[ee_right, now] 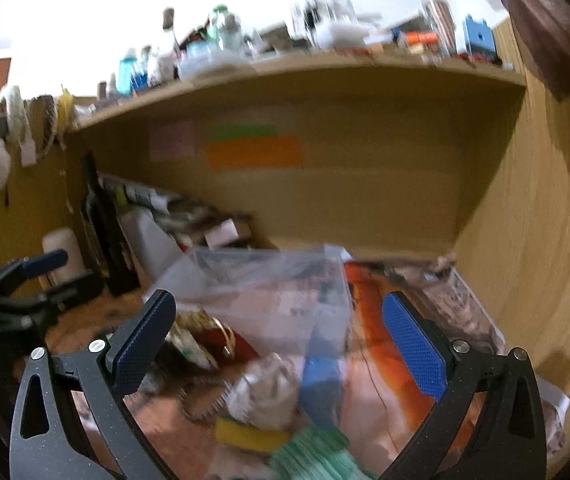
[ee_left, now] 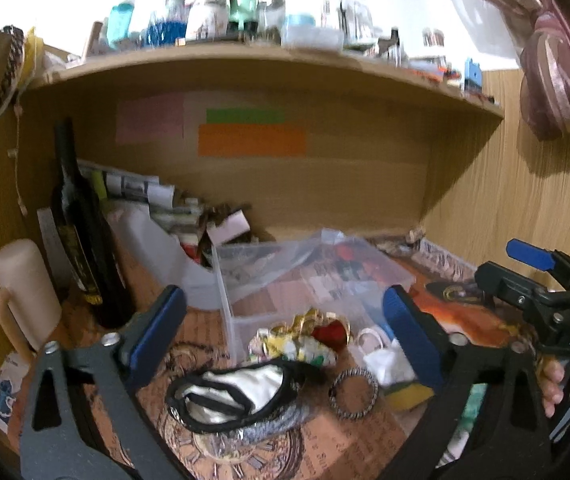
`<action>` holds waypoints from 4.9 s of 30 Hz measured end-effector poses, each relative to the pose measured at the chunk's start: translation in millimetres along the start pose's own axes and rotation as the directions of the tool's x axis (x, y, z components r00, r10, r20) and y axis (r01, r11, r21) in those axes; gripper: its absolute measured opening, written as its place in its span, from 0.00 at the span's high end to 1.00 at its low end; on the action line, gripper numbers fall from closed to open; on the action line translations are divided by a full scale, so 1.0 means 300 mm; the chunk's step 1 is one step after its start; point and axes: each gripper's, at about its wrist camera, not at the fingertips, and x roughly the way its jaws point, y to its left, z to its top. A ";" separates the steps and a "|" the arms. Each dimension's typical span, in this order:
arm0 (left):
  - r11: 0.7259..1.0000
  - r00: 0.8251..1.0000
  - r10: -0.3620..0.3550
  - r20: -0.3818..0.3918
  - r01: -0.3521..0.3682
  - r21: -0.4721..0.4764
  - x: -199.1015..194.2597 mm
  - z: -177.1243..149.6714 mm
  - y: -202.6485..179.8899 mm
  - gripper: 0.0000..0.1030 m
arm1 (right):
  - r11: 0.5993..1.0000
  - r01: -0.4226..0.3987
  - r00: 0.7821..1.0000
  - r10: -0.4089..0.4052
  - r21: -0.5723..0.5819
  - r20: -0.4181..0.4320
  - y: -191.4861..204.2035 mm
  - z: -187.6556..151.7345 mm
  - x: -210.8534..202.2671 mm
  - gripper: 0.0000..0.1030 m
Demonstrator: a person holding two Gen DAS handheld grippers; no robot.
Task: Organize soft objects
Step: 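Grasp the green striped glove with the right tool while the left tool approaches the braided bracelet, then lift the green glove with the right tool while the left tool grasps the black-white braided bracelet, then drop the glove into the clear box with the right tool while the left tool drops the bracelet in, then move the right tool to the white drawstring bag while the left tool reaches the black-trimmed mask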
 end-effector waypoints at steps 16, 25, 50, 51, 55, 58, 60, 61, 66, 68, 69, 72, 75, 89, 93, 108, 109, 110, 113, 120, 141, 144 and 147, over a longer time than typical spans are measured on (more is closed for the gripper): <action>0.987 0.943 -0.156 -0.295 0.159 -0.015 0.176 -0.155 -0.096 0.47 | 0.996 0.045 0.957 -0.019 0.083 -0.290 -0.122 -0.231 0.045 0.15; 0.978 0.898 -0.201 -0.391 0.205 -0.031 0.262 -0.204 -0.152 0.48 | 0.991 0.015 0.918 0.038 0.131 -0.395 -0.151 -0.330 0.085 0.36; 0.984 0.854 -0.168 -0.492 0.178 -0.027 0.380 -0.239 -0.198 0.43 | 0.988 0.013 0.957 0.032 0.152 -0.287 -0.196 -0.292 0.034 0.83; 0.983 0.849 -0.168 -0.501 0.179 -0.026 0.390 -0.239 -0.203 0.40 | 0.989 0.017 0.960 0.025 0.147 -0.280 -0.195 -0.284 0.031 0.83; 0.985 0.848 -0.145 -0.510 0.174 0.009 0.419 -0.245 -0.232 0.39 | 0.989 0.032 0.971 0.004 0.144 -0.239 -0.206 -0.250 0.012 0.83; 0.986 0.854 -0.133 -0.503 0.166 0.021 0.434 -0.245 -0.242 0.40 | 0.987 0.040 0.978 -0.007 0.154 -0.210 -0.217 -0.227 -0.002 0.83; 0.986 0.859 -0.128 -0.495 0.163 0.027 0.437 -0.244 -0.242 0.51 | 0.987 0.043 0.980 -0.011 0.158 -0.200 -0.221 -0.220 -0.002 0.83; 0.987 0.861 -0.124 -0.493 0.160 0.031 0.436 -0.245 -0.244 0.55 | 0.986 0.044 0.981 -0.012 0.159 -0.196 -0.223 -0.215 -0.002 0.83; 0.983 0.863 -0.153 -0.481 0.181 0.012 0.408 -0.230 -0.232 0.70 | 0.988 0.035 0.987 -0.011 0.153 -0.158 -0.217 -0.179 -0.001 0.83; 0.984 0.875 -0.150 -0.460 0.177 0.016 0.385 -0.214 -0.226 0.70 | 0.989 0.027 0.991 -0.007 0.146 -0.137 -0.214 -0.157 0.002 0.83; 0.984 0.882 -0.151 -0.447 0.177 0.016 0.370 -0.202 -0.222 0.70 | 0.989 0.023 0.992 -0.004 0.144 -0.127 -0.213 -0.147 0.004 0.83; 0.985 0.901 -0.150 -0.407 0.174 0.021 0.330 -0.163 -0.215 0.70 | 0.990 0.007 0.995 0.007 0.138 -0.103 -0.205 -0.118 0.015 0.83; 0.986 0.923 -0.147 -0.357 0.167 0.026 0.285 -0.105 -0.199 0.70 | 0.992 -0.012 0.997 0.022 0.124 -0.080 -0.189 -0.082 0.030 0.83; 0.998 0.983 -0.055 -0.173 0.059 0.019 0.231 0.164 -0.048 0.70 | 0.995 -0.098 0.995 0.098 0.036 -0.026 -0.100 0.098 0.181 0.83; 0.999 0.985 -0.033 -0.172 0.033 0.001 0.270 0.207 -0.003 0.70 | 0.993 -0.115 0.993 0.116 0.028 -0.036 -0.090 0.131 0.234 0.83; 0.999 0.911 -0.023 -0.411 0.037 0.027 0.609 0.166 0.081 0.70 | 0.995 -0.100 0.967 0.093 -0.018 -0.238 -0.073 0.129 0.545 0.83; 0.999 0.905 -0.021 -0.426 0.040 0.035 0.624 0.157 0.080 0.70 | 0.995 -0.101 0.959 0.090 -0.024 -0.270 -0.071 0.115 0.573 0.83; 0.998 0.897 -0.023 -0.442 0.044 0.037 0.641 0.148 0.081 0.70 | 0.995 -0.101 0.953 0.088 -0.028 -0.289 -0.070 0.105 0.588 0.83; 0.998 0.874 -0.036 -0.485 0.058 0.031 0.677 0.128 0.087 0.70 | 0.993 -0.107 0.932 0.084 -0.047 -0.353 -0.058 0.071 0.632 0.83; 0.997 0.863 -0.026 -0.504 0.061 0.052 0.700 0.114 0.080 0.44 | 0.986 -0.116 0.895 0.052 -0.119 -0.443 -0.023 0.021 0.675 0.73; 1.000 0.981 -0.003 -0.196 0.009 0.030 0.301 0.260 0.136 0.07 | 0.991 -0.069 0.989 0.053 -0.115 -0.140 -0.008 0.164 0.308 0.19; 0.999 0.984 0.007 -0.179 -0.001 0.033 0.237 0.236 0.144 0.06 | 0.992 -0.064 0.991 0.051 -0.107 -0.121 -0.016 0.139 0.255 0.19; 0.999 0.982 0.012 -0.186 -0.006 0.032 0.199 0.200 0.150 0.06 | 0.994 -0.059 0.992 0.047 -0.093 -0.120 -0.021 0.108 0.224 0.18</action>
